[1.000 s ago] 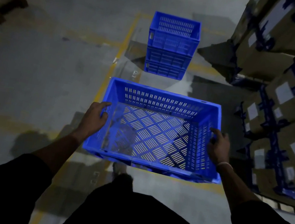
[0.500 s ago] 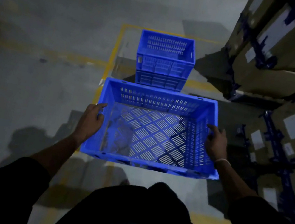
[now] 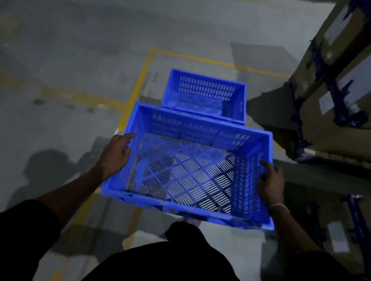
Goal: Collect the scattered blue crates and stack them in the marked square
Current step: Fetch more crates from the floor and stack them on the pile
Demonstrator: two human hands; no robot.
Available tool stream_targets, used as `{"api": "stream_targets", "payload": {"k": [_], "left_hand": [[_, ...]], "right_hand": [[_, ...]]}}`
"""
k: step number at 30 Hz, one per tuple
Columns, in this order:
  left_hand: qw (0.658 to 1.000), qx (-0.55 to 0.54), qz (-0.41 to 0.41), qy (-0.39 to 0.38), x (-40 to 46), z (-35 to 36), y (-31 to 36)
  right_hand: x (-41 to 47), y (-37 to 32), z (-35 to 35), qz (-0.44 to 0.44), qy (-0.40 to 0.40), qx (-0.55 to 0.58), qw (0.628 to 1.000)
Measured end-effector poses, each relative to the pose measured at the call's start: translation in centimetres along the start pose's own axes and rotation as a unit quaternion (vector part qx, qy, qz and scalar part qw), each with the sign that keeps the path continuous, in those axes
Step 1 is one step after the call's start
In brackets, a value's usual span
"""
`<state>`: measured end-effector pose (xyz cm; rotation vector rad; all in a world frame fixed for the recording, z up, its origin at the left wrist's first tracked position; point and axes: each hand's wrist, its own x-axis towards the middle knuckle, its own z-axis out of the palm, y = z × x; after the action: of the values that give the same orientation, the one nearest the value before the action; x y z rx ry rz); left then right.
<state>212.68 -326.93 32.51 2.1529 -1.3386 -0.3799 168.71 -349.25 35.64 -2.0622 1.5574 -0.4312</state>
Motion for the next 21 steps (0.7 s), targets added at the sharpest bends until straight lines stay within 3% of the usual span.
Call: {"api": "stream_targets", "payload": {"k": [12, 21], "left_hand": [[0.999, 0.004, -0.027, -0.022, 24.1, 3.4, 2.6], [0.997, -0.010, -0.061, -0.048, 39.8, 7.1, 0.3]], "right_hand": [[25.3, -3.4, -1.5, 0.025, -0.033, 0.040, 0.998], [41.9, -4.8, 2.6, 0.050, -0.033, 0.021, 0.998]]}}
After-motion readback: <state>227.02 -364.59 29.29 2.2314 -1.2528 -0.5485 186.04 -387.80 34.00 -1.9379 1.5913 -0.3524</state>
